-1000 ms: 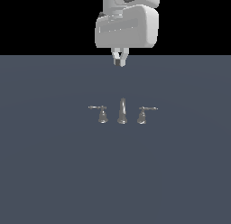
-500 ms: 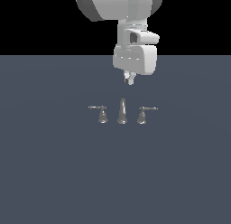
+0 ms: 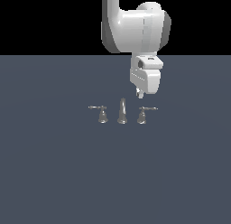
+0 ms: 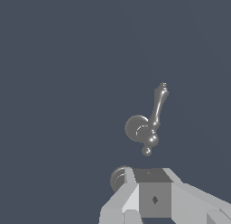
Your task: Turn on the faucet by rotating a designated handle.
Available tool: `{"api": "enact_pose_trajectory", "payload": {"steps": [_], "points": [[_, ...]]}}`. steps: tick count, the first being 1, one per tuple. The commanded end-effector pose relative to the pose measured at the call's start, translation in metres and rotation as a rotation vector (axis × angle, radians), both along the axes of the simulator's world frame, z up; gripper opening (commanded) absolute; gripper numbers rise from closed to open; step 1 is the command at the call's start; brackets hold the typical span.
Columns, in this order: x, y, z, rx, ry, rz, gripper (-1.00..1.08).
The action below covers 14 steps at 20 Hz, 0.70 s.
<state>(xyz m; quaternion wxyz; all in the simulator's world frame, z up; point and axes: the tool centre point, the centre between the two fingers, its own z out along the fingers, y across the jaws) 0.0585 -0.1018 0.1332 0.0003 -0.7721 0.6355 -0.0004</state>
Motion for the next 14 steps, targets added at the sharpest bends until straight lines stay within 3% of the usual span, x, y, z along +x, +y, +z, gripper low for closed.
{"api": "enact_pose_trajectory", "payload": {"steps": [1,14], "points": [[0.009,-0.014,-0.015,-0.002,0.000,-0.061,-1.00],[0.027,-0.054,-0.056,-0.001,0.001,-0.229,-1.00]]}}
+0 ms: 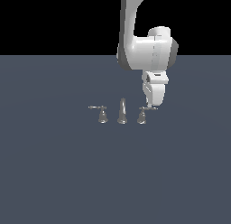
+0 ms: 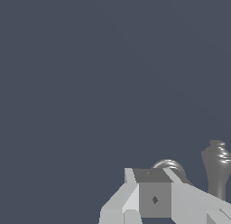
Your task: Turn on the faucet by rotating a designated handle.
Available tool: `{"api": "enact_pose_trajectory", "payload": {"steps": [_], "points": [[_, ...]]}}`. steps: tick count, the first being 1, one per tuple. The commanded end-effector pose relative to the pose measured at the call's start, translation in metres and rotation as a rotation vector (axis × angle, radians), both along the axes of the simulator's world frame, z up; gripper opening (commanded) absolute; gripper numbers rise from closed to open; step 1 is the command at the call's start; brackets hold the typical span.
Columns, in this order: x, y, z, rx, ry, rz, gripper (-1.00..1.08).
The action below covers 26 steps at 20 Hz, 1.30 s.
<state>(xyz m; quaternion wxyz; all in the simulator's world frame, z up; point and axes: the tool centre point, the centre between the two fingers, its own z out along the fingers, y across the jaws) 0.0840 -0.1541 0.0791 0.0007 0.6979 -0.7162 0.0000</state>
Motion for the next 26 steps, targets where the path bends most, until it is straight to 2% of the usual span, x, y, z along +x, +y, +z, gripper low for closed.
{"api": "enact_pose_trajectory", "payload": {"steps": [1,7,19,21,26], "points": [[0.002,-0.003,-0.002,0.000,-0.001,-0.012,-1.00],[0.001,-0.003,-0.002,0.001,-0.001,-0.014,-1.00],[-0.035,-0.020,-0.002,0.001,-0.001,-0.014,-1.00],[-0.028,-0.012,-0.002,0.002,-0.008,-0.005,-1.00],[-0.042,-0.010,-0.002,0.002,-0.006,-0.007,-1.00]]}}
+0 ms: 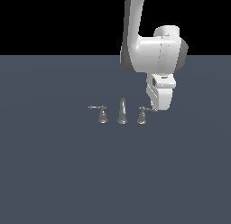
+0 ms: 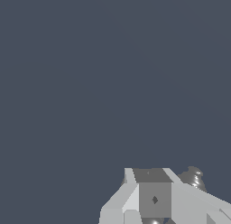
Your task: Turn on the faucet by rotating a designated handle.
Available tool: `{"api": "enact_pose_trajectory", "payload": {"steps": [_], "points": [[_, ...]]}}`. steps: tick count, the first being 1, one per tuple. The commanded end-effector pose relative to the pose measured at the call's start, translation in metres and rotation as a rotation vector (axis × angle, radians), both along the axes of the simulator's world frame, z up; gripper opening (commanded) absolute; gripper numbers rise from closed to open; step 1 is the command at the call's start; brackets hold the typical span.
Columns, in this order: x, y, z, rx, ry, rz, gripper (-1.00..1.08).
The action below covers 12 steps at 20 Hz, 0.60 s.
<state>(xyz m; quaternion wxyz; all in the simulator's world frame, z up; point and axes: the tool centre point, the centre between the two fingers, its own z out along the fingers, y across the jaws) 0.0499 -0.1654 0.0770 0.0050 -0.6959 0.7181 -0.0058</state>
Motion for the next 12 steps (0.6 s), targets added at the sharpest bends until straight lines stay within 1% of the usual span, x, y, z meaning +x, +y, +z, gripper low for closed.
{"api": "enact_pose_trajectory", "payload": {"steps": [1,11,12], "points": [[-0.011,0.001,0.000,0.002,0.010,-0.002,-1.00],[-0.043,0.006,0.000,0.001,0.015,-0.008,-1.00],[-0.043,0.006,0.000,0.001,0.015,-0.008,-1.00]]}}
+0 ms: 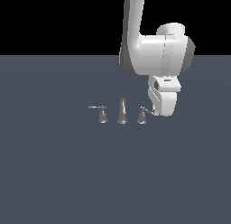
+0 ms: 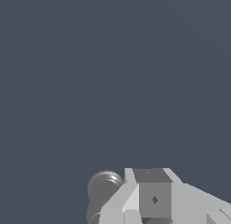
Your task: Turn on the faucet by rotating a designated handle.
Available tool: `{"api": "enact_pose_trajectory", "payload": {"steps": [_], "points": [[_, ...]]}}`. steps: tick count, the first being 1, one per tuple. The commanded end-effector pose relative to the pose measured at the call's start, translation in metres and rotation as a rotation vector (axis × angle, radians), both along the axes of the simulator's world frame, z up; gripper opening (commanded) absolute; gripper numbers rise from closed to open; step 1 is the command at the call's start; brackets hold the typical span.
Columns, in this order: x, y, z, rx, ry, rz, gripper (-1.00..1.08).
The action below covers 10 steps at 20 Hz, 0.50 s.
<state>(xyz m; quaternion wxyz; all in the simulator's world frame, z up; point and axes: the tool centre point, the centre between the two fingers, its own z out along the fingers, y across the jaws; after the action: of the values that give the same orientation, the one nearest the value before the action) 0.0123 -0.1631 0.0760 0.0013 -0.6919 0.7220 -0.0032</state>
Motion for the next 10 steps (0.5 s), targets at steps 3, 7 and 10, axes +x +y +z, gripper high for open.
{"api": "enact_pose_trajectory", "payload": {"steps": [3,7,10], "points": [[-0.004,0.007,0.000,0.001,0.001,0.000,-1.00],[-0.012,0.022,0.000,0.002,0.003,0.001,-1.00],[-0.019,0.034,0.001,0.002,0.005,0.002,-1.00]]}}
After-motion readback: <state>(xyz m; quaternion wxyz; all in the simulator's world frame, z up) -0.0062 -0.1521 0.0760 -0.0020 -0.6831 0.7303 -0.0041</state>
